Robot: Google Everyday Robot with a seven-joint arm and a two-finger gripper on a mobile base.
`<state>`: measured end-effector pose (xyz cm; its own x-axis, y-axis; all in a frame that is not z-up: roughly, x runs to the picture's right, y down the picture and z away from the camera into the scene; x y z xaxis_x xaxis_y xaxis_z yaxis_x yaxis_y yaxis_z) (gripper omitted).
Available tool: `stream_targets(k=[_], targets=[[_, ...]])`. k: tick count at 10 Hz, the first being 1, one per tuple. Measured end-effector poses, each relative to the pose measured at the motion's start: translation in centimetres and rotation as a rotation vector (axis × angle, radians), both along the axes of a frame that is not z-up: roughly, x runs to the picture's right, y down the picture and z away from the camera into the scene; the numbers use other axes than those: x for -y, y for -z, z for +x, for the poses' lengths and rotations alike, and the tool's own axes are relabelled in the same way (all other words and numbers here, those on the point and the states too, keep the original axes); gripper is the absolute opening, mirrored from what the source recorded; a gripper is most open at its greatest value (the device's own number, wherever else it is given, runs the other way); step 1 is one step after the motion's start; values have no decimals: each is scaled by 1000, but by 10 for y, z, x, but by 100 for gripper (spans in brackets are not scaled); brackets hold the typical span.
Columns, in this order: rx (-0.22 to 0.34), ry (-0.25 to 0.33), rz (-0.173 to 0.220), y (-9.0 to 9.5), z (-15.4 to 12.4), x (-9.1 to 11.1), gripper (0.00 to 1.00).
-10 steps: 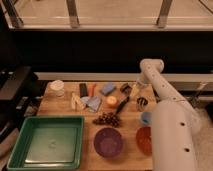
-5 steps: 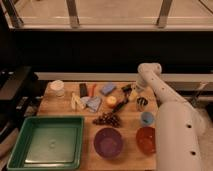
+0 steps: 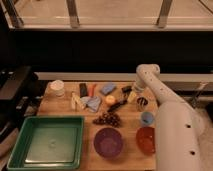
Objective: Place fork in paper cup
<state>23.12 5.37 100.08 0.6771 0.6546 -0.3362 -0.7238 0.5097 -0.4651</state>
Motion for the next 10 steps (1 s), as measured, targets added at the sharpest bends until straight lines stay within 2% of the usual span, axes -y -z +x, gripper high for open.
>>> stream_targets(k=[2,4,5,6,10], targets=[[0,0,1,1,0,1,41],[1,-4,6,3,0,5,23],[2,-3,6,7,0,8,9],[4,-1,-4,8,-2,4,3],[5,5,-7,10,-2,5,0]])
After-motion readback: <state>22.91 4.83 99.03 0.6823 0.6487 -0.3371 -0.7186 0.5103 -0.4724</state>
